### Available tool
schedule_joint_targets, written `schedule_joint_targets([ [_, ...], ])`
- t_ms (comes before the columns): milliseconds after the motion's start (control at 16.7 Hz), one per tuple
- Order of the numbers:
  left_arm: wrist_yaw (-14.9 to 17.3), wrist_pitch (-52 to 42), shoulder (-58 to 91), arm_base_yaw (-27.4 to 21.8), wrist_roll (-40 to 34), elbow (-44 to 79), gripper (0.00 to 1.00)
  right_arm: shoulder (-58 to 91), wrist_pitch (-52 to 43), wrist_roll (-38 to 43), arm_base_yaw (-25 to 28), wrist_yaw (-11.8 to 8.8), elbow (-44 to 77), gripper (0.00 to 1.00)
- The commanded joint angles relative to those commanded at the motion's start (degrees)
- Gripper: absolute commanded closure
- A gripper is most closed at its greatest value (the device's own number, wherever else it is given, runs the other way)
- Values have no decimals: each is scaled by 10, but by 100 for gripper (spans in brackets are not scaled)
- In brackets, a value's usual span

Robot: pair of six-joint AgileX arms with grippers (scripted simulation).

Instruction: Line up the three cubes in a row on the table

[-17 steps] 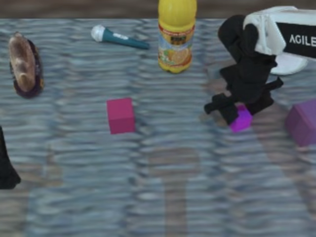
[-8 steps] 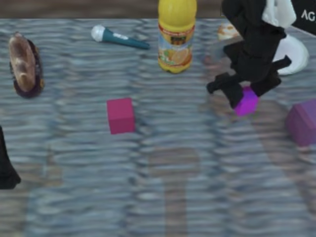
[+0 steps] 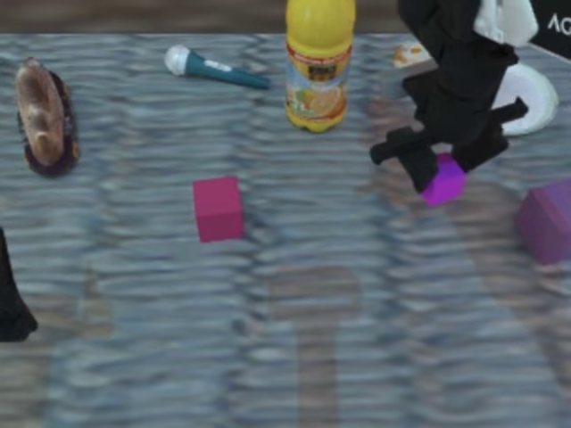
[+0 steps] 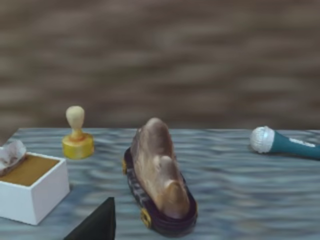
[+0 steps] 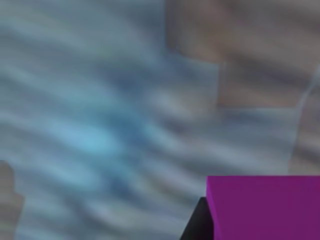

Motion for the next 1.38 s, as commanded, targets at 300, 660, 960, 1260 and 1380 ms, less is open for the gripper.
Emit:
schedule_joint_targets([
  [300,0,0,0,0,0,0,0,-63,14,138,50,4,-79,100],
  [660,0,0,0,0,0,0,0,-146,33,319,117,10,-185,100],
  [960,0,0,0,0,0,0,0,-160,37,338,126,11,-200,100],
  [1260,0,0,0,0,0,0,0,-148,78,339,124,10,-228,100],
  [1380,0,0,0,0,0,0,0,-135,121,341,125,10,-257,100],
])
